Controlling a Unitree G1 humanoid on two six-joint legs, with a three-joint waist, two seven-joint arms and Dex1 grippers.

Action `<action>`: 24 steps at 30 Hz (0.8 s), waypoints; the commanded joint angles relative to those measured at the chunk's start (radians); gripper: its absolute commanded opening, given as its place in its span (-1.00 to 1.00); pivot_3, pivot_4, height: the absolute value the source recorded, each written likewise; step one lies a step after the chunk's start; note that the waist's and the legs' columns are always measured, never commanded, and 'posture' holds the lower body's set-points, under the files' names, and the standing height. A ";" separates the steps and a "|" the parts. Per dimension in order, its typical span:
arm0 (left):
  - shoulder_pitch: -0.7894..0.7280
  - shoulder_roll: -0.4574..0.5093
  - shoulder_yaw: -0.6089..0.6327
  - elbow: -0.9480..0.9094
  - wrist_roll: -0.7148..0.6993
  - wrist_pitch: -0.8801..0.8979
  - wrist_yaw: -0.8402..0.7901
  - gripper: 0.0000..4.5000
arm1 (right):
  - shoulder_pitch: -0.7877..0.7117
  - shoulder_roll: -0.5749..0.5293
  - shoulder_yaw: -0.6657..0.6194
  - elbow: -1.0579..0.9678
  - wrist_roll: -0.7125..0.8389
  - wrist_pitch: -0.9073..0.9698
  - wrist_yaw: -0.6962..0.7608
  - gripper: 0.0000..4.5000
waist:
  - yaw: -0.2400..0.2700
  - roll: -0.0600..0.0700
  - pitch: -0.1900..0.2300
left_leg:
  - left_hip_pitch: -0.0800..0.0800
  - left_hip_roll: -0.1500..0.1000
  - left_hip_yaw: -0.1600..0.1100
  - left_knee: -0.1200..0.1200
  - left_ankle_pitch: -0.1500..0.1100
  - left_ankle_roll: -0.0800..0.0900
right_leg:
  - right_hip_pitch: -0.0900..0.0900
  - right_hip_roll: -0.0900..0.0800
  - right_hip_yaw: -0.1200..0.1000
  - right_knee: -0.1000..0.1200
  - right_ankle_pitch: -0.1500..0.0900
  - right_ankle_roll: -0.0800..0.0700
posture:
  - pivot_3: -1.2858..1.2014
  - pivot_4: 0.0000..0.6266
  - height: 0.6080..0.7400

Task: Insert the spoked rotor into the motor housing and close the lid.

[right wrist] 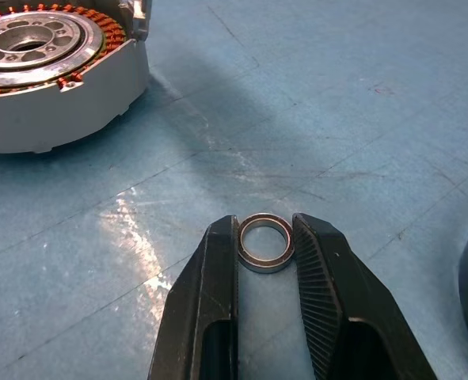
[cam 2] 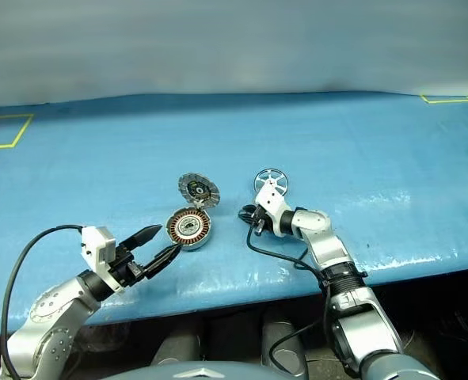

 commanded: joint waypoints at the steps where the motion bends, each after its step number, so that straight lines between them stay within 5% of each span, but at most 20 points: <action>1: 0.004 0.030 0.039 -0.007 -0.002 -0.023 -0.007 0.84 | 0.018 -0.024 0.019 -0.158 0.034 0.076 0.034 -0.71 | 0.001 0.000 0.000 | 0.000 0.000 0.000 0.000 0.000 0.000 | 0.000 0.000 0.000 0.000 0.000 0.000 | 0.03 -0.52 1.00; 11: 0.057 0.059 0.065 0.013 0.086 -0.127 0.006 0.84 | 0.047 -0.029 0.130 -0.412 0.112 0.237 0.123 -0.71 | 0.007 0.000 0.000 | -0.002 0.000 0.000 -0.001 0.000 0.000 | -0.001 -0.001 0.000 -0.002 0.000 0.000 | 0.03 -0.52 1.00; 24: 0.061 0.025 0.053 0.097 0.086 -0.249 -0.036 0.84 | -0.045 0.138 0.202 -0.234 0.027 0.112 -0.039 -0.71 | 0.008 -0.001 0.000 | -0.003 0.000 0.000 -0.002 0.000 0.000 | -0.002 -0.001 -0.001 -0.002 0.000 0.000 | 0.03 -0.52 1.00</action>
